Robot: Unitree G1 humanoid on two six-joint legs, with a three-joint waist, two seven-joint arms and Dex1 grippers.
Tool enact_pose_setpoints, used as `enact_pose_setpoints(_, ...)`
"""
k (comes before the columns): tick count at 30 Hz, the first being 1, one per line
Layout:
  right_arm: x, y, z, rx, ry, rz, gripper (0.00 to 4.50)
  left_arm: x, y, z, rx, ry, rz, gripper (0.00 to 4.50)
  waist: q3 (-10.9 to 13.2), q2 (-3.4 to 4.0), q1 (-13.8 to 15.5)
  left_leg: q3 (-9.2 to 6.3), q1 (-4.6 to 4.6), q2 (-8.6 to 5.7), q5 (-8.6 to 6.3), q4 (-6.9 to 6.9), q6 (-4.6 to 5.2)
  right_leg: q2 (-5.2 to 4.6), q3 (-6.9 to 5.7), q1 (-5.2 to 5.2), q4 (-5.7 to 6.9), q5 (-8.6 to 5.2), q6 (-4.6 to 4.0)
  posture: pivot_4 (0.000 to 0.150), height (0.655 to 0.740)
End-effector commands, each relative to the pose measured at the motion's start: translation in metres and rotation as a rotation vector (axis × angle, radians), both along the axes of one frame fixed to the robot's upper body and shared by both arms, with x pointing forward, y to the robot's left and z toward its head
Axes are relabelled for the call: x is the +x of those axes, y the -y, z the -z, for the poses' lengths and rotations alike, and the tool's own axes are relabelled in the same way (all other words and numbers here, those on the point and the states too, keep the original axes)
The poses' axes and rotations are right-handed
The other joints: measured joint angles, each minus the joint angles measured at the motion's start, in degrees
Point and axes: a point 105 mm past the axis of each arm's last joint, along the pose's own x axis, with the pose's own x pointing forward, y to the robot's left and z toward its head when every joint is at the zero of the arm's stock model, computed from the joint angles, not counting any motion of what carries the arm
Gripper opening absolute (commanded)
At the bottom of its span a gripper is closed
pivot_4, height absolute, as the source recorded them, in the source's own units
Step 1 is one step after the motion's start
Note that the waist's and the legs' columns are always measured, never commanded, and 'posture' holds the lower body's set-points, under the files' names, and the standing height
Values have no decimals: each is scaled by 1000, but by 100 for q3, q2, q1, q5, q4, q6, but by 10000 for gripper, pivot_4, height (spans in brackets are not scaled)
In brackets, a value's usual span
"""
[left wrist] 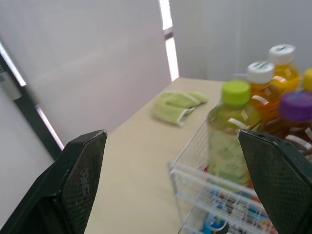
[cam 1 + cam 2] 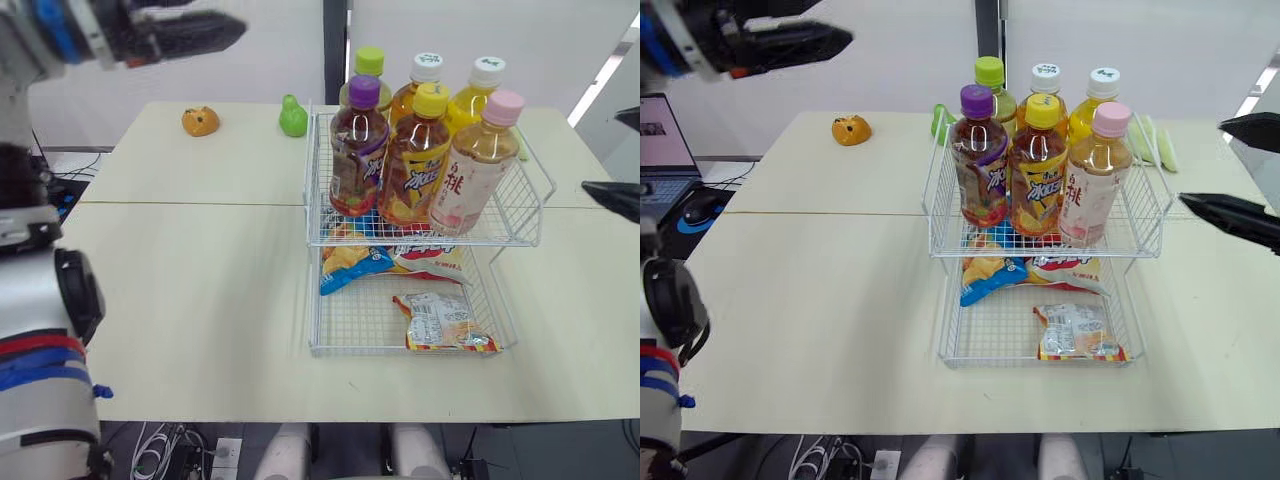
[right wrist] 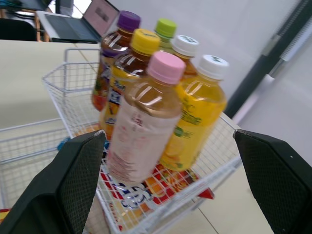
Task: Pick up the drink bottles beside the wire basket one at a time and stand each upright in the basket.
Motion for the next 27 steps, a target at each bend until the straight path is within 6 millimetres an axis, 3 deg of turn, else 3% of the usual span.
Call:
enact_pose_setpoints(1, -2, 20, -17, -24, 106, 89, 45000, -12, -32, 0, 39, 88, -140, 44597, 0, 0, 0, 2, 0, 0, 0, 0, 0, 0, 2, 0, -1, 0, 0, 1500, 7400)
enact_pose_setpoints(6, 19, 55, -4, -62, 162, 251, 45000, -17, -76, 42, 42, 68, -318, 44597, -1, 1, 2, 2, 2, 2, 0, -2, 0, -1, 2, 0, -1, 1, -1, 1500, 7400)
enact_pose_setpoints(10, 35, 76, 24, -96, 164, 346, 45000, -21, -99, 97, 118, 57, -435, 44597, -4, 5, 5, 8, 9, 2, 0, -6, 0, -6, 9, 2, -1, 1, -3, 1500, 7400)
enact_pose_setpoints(13, 43, 88, 50, -146, 147, 392, 45000, -26, -101, 140, 119, 6, -468, 44597, -10, 14, 13, 12, 11, -1, -1, -7, 0, -14, 11, 2, -1, 1, -4, 1500, 7400)
enact_pose_setpoints(17, 45, 95, 77, -169, 112, 410, 45000, -28, -105, 173, 73, 6, -544, 44597, -10, 14, 56, 6, 10, -1, 0, -2, 0, -13, 5, 5, -1, 2, -4, 1500, 7400)
enact_pose_setpoints(23, 36, 105, 132, -241, -54, 395, 45000, -31, -101, 213, 42, -56, -575, 44597, -13, 18, 77, 9, 15, -4, -1, -5, 0, -13, 7, 9, -3, 2, -5, 1500, 7400)
enact_pose_setpoints(27, 36, 104, 149, -219, -91, 389, 45000, -33, -96, 225, 21, -94, -576, 44597, -14, 19, 72, 11, 25, 0, -1, -6, 1, -12, 8, 13, -2, 2, -5, 1500, 7400)
